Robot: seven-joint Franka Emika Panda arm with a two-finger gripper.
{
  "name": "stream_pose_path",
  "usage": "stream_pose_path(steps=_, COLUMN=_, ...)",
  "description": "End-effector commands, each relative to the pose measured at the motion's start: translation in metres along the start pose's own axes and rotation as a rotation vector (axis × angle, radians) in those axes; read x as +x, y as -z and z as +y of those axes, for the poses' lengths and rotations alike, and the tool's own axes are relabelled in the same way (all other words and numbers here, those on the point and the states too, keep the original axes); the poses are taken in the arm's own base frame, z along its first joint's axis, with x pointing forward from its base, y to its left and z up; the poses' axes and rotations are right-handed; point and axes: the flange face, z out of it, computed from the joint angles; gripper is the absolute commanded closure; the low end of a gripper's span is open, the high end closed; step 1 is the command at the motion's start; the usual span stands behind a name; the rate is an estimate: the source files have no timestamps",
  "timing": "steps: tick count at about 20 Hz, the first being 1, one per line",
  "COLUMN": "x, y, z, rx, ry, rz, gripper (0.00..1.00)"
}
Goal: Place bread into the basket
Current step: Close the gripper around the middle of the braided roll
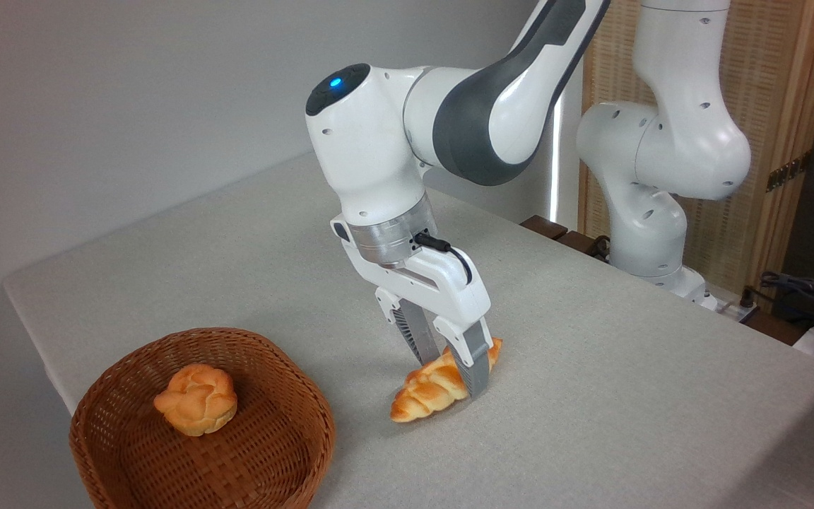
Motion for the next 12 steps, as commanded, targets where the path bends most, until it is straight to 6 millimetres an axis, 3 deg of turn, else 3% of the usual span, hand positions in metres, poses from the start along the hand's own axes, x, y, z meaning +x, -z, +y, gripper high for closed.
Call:
stream_pose_path(steps=1, x=-0.003, y=-0.016, z=-0.002, rx=-0.005, ry=-0.004, rz=-0.019, gripper=0.62)
stream_pose_path(steps=7, x=-0.003, y=-0.010, z=-0.002, rx=-0.003, ry=-0.006, rz=-0.018, gripper=0.65)
stream_pose_path(steps=10, x=-0.004, y=0.033, z=-0.011, rx=0.010, ry=0.001, rz=-0.013, gripper=0.64)
stream_pose_path(steps=12, x=-0.001, y=0.082, z=-0.022, rx=-0.011, ry=-0.013, rz=-0.023, gripper=0.64)
